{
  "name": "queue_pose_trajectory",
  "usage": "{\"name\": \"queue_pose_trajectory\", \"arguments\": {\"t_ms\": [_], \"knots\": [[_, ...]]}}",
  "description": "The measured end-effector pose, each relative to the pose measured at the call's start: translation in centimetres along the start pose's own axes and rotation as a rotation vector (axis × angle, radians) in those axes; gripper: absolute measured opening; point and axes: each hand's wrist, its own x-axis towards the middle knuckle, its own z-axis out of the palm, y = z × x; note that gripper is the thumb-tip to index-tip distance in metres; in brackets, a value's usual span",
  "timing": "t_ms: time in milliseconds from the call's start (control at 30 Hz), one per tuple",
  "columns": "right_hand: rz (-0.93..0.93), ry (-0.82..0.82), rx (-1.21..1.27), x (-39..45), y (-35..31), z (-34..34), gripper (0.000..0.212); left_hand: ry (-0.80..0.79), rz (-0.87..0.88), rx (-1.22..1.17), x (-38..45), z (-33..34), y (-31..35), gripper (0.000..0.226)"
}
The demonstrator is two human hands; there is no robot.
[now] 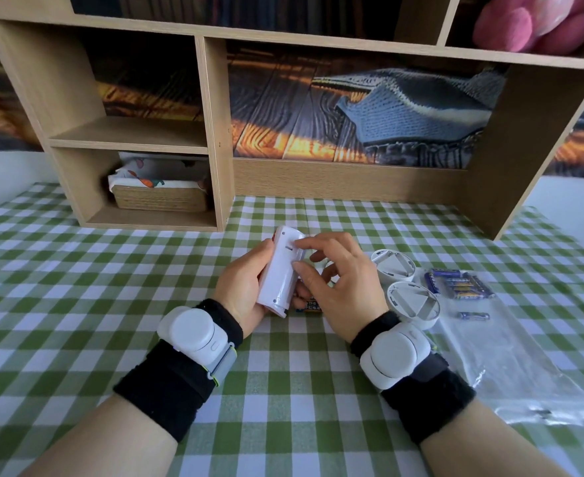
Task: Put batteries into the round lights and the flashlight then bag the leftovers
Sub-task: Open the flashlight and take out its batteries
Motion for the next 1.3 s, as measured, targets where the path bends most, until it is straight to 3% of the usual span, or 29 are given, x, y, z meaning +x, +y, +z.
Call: {"name": "queue_pose_trajectory", "arguments": {"t_ms": [400,767,1100,1300], "knots": [[0.029,-0.033,0.021,-0.1,-1.5,0.0,0.026,0.068,0.051,0.042,0.2,-0.2,-0.5,0.031],[0.042,-0.028,0.075,0.3,-0.9,0.2,0.029,0.079,0.068,0.105,0.2,-0.1,-0.8,0.049],[0.001,-0.044,0.069,0.5,-0.7,-0.2,0.030,0.057,0.080,0.107,0.6,-0.5,-0.8,0.032],[0.032,-0.057,0.109,0.6,-0.4,-0.6,0.024,0.077,0.058,0.063,0.6,-0.5,-0.4,0.039]]}}
